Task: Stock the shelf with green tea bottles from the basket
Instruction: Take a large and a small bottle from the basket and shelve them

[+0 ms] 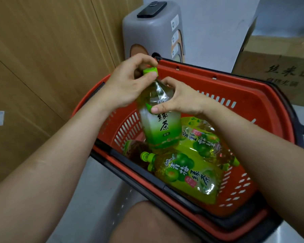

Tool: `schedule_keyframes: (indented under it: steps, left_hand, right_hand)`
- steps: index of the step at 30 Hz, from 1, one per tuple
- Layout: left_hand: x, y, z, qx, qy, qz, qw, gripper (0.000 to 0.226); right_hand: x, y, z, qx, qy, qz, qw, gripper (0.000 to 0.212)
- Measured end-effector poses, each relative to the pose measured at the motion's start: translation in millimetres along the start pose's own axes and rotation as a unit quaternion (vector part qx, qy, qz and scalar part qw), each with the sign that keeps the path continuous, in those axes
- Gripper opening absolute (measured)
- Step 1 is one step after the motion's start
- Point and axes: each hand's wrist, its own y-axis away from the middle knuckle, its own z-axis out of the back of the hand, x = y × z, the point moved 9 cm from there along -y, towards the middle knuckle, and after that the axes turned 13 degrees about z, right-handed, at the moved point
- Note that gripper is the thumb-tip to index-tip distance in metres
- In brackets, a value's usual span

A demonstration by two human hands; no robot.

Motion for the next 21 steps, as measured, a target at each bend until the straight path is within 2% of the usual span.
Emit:
schedule_keyframes:
  steps: [2, 3, 4, 5, 6, 8, 9, 11, 13, 14, 16, 21]
  left_hand:
    - [15, -6, 7, -0.038, 0.136, 0.062, 0.988, 0.019]
    - [23, -8, 4, -0.048, 0.144, 0.092, 0.984, 0.018]
    - [29, -11, -8, -0.022, 0.087, 0.114, 0.989, 0.020]
    - [35, -12, -33, 0.057, -0.030, 0.124, 0.990, 0.020]
    - [49, -6, -65, 0.176, -0.171, 0.133, 0.960, 0.018]
    - [92, 26, -114, 0.389, -0.383, 0.167, 0.821, 0.029]
    - [110, 42, -129, 0.457, -0.430, 0.187, 0.756, 0.039]
    - [133, 66, -151, 0.543, -0.469, 0.206, 0.665, 0.059]
    - [150, 81, -165, 0.577, -0.509, 0.192, 0.608, 0.076]
    - [156, 82, -170, 0.578, -0.518, 0.189, 0.602, 0.080]
    - [159, 81, -172, 0.575, -0.483, 0.209, 0.627, 0.075]
    - [135, 61, -145, 0.540, -0.300, 0.233, 0.751, 0.041]
  right_hand:
    - [4, 4, 23, -0.069, 0.019, -0.011, 0.997, 0.083]
    - [5, 6, 36, -0.098, 0.021, -0.018, 0.995, 0.086]
    - [7, 9, 49, -0.126, 0.015, -0.024, 0.992, 0.086]
    - [5, 14, 63, -0.150, 0.012, -0.030, 0.988, 0.081]
    - [4, 18, 74, -0.171, 0.017, -0.035, 0.984, 0.076]
    - [-3, 25, 89, -0.191, 0.051, -0.048, 0.979, 0.074]
    - [-8, 28, 95, -0.193, 0.069, -0.058, 0.977, 0.076]
    - [-18, 33, 101, -0.195, 0.083, -0.075, 0.974, 0.078]
    - [-25, 33, 103, -0.205, 0.061, -0.075, 0.974, 0.079]
    - [-27, 32, 102, -0.208, 0.050, -0.071, 0.974, 0.079]
    - [-30, 29, 98, -0.204, 0.029, -0.072, 0.976, 0.079]
    - [-35, 22, 85, -0.180, 0.009, -0.078, 0.981, 0.097]
